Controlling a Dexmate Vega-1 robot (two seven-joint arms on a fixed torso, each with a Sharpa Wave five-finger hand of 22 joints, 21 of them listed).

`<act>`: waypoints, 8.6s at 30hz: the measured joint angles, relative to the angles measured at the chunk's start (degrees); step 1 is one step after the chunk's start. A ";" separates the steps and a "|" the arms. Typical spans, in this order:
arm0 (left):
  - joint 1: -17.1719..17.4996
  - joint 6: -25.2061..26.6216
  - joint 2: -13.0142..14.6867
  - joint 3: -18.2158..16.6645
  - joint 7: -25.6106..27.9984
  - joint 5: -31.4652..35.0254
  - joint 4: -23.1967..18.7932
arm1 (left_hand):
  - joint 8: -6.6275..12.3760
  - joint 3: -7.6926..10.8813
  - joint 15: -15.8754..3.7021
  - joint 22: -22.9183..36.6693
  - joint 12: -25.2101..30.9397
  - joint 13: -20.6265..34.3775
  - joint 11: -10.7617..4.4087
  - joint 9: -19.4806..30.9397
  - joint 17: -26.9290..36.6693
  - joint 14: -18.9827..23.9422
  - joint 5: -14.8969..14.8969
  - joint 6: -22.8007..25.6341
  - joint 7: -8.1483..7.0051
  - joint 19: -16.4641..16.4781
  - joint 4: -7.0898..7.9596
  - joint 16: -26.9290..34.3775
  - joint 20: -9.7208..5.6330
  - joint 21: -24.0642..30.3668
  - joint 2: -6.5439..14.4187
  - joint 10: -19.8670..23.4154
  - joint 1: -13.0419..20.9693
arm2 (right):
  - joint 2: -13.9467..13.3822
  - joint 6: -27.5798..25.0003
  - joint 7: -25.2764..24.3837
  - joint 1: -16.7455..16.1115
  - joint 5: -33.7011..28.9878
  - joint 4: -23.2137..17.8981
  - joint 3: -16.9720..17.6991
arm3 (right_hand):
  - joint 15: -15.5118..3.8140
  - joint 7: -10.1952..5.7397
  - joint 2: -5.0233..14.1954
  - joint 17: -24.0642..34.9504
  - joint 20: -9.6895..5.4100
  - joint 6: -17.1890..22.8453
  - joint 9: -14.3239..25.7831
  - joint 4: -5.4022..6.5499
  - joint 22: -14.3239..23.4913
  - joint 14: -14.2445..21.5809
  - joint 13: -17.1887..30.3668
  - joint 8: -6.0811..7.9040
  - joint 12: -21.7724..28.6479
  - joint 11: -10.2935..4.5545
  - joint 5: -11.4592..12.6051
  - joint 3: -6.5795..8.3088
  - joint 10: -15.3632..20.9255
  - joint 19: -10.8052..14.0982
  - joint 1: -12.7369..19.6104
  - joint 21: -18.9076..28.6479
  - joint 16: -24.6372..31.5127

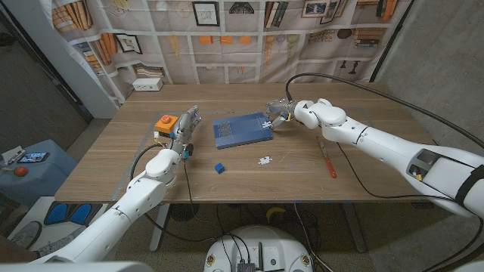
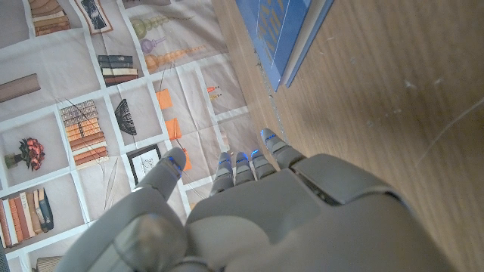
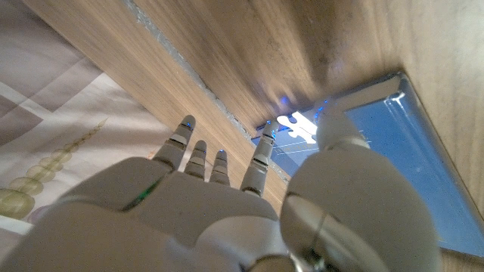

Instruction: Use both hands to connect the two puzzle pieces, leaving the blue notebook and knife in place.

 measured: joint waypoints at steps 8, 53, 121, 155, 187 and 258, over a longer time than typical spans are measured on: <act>0.02 0.19 0.12 0.05 -0.13 -0.08 -0.12 | 0.00 0.19 0.00 0.00 0.00 0.00 0.00 0.00 0.00 0.00 0.00 0.00 0.00 0.00 -0.18 0.00 0.00 0.00 0.00 0.00 0.00 | 0.00 -0.36 -1.62 -0.53 -0.56 -0.08 0.17 | -0.60 -0.09 -0.66 0.00 -0.44 1.98 -0.05 -0.25 0.00 1.22 0.00 0.87 0.42 -0.63 0.00 -0.25 1.86 1.25 0.70 0.00 0.20; -1.11 0.54 -0.34 0.61 -0.77 -0.40 1.20 | -0.22 0.17 0.00 0.00 0.00 0.00 0.31 0.00 0.00 0.00 0.00 0.00 0.00 0.00 -0.17 0.00 0.00 0.00 0.00 0.31 0.00 | 0.94 0.88 -8.96 -0.90 -1.03 2.57 -0.24 | -3.78 -0.26 -0.35 -0.17 -2.88 11.22 -0.15 -0.09 0.00 5.62 -0.27 4.89 0.43 -3.89 0.24 -0.87 7.37 6.56 5.83 0.00 1.27; -1.11 0.87 -0.66 0.94 -0.56 -0.57 1.46 | -0.21 0.49 0.31 0.00 0.00 -0.01 0.31 0.00 0.00 0.31 0.00 0.41 0.01 0.00 -0.15 0.00 0.00 0.00 0.00 0.30 0.01 | 0.36 0.36 -7.16 -0.99 -1.15 0.44 0.40 | -1.41 -0.38 0.39 0.76 -1.54 1.40 -1.77 0.65 0.00 2.99 -0.10 0.48 -2.24 -2.51 0.80 -3.82 2.67 5.18 8.53 -1.13 -0.69; -0.63 0.98 -0.37 0.84 -0.68 -0.75 1.09 | -0.21 0.49 0.31 0.00 0.01 0.00 0.30 -0.01 0.00 0.31 0.00 0.61 0.22 0.00 -0.15 0.00 0.00 0.00 0.00 0.31 0.01 | 0.62 -2.33 4.43 1.11 -1.66 -1.47 -0.48 | 4.22 2.07 -0.88 1.57 2.67 -14.94 -3.23 2.05 0.00 -6.10 0.18 -7.70 -2.44 3.69 2.15 -7.43 -8.85 -3.12 3.59 -1.56 -3.64; 0.14 1.45 -0.33 0.81 0.11 -0.81 0.18 | -0.21 0.49 0.31 0.00 0.00 -0.01 0.30 0.00 0.00 0.31 0.00 0.84 -0.02 0.00 -0.15 0.00 0.00 0.00 0.00 0.30 0.01 | 1.91 -3.37 3.77 1.40 -1.65 1.48 -1.50 | 2.85 0.04 0.26 1.56 1.71 -7.05 -3.08 1.64 0.00 -3.84 0.00 -4.89 -0.90 1.83 2.14 -7.98 -6.55 -1.71 2.34 -0.88 -2.43; -0.60 2.47 -0.66 1.49 0.04 -1.00 0.67 | -0.21 0.49 0.31 0.00 0.00 -0.01 0.31 0.26 0.00 0.31 0.00 0.92 -0.10 0.00 -0.15 0.00 0.00 0.00 0.00 0.30 0.01 | 1.47 -3.52 -8.69 -1.31 -0.08 2.18 -0.74 | -2.55 -0.39 2.05 0.36 -1.76 14.99 -1.74 0.47 0.00 4.60 -0.53 3.68 0.42 -3.99 2.55 -7.57 6.65 6.67 9.14 -0.45 0.00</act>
